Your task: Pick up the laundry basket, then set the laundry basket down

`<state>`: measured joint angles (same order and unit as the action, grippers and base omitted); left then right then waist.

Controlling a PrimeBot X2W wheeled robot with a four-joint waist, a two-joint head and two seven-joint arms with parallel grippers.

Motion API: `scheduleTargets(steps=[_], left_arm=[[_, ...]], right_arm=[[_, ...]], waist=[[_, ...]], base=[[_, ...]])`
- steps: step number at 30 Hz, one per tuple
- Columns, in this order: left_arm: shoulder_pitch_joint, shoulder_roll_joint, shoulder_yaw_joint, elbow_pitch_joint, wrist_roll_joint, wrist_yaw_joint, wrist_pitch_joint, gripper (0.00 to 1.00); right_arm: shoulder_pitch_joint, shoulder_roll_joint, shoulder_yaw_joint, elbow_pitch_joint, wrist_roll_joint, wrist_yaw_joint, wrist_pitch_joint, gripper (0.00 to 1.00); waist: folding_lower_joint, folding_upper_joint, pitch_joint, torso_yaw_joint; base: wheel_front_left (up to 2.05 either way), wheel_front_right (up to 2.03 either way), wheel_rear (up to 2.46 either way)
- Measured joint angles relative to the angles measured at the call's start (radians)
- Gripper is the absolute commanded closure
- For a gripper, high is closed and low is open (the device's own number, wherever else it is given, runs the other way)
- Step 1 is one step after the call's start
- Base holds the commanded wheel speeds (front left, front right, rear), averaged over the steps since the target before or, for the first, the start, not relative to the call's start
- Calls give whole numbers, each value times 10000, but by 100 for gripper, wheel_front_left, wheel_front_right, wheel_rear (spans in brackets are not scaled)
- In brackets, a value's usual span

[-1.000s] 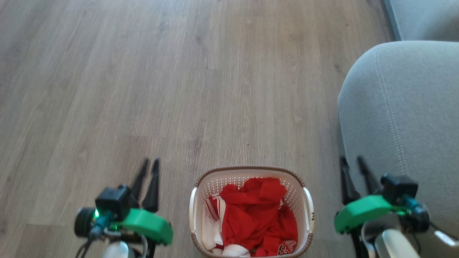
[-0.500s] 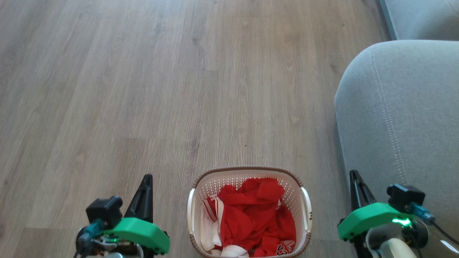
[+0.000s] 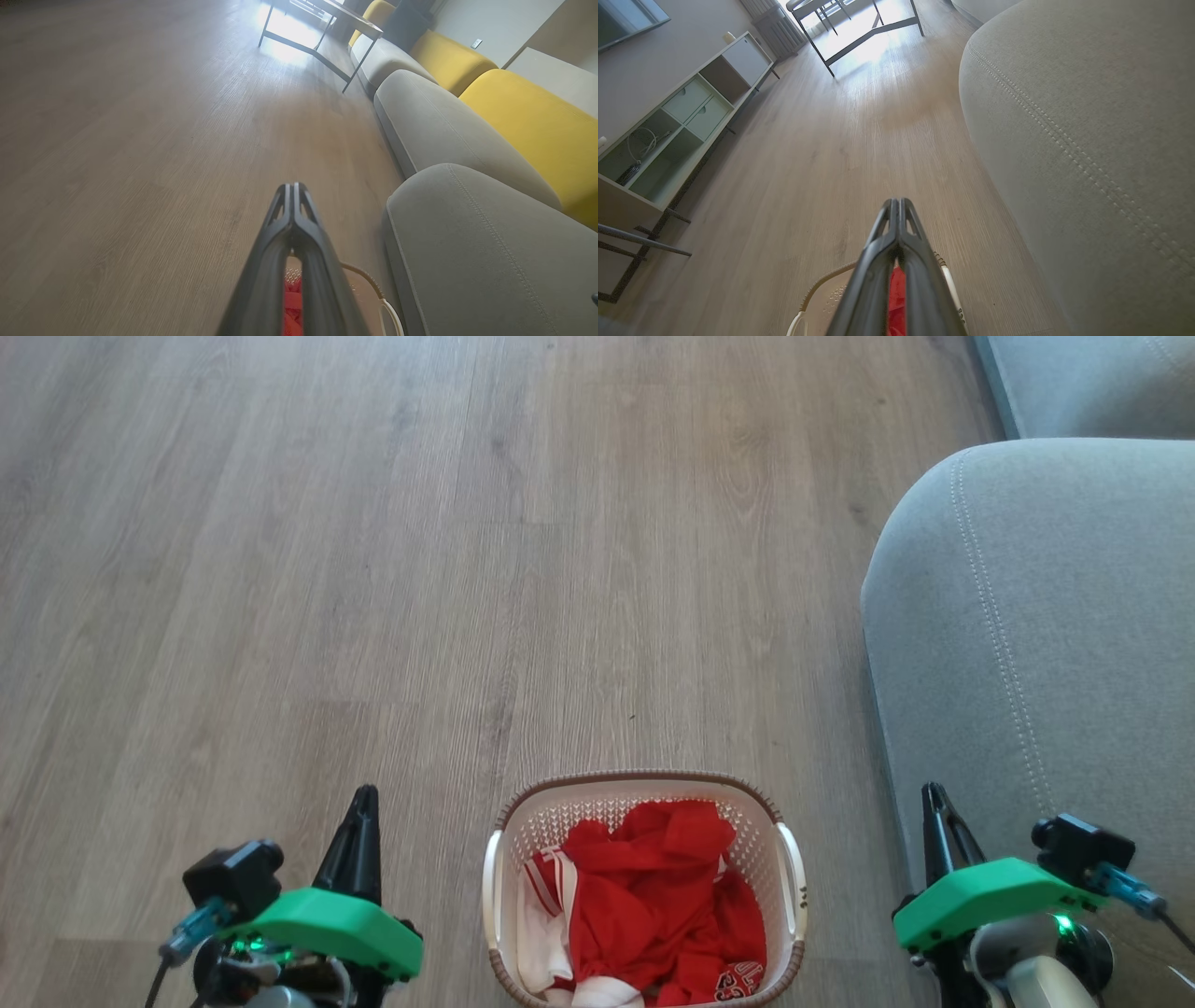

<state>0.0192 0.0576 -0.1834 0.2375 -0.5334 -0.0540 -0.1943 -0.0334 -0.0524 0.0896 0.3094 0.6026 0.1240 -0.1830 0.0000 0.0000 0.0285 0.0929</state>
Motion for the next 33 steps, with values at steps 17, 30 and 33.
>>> scheduleTargets(steps=[17,30,33], left_arm=[[-20,36,330,38,-1958,-121,449,100],[-100,44,581,59,-3321,-251,742,100],[-175,50,648,77,-3666,-253,834,100]], right_arm=[[-8,-6,-305,-46,1801,0,466,100],[-18,-15,-550,-58,3051,0,780,100],[-20,-15,-596,-61,3371,-2,853,100]], waist=[[0,0,-44,-162],[0,0,-75,-275],[0,0,-83,-305]], base=[[0,0,0],[0,0,0],[0,0,0]])
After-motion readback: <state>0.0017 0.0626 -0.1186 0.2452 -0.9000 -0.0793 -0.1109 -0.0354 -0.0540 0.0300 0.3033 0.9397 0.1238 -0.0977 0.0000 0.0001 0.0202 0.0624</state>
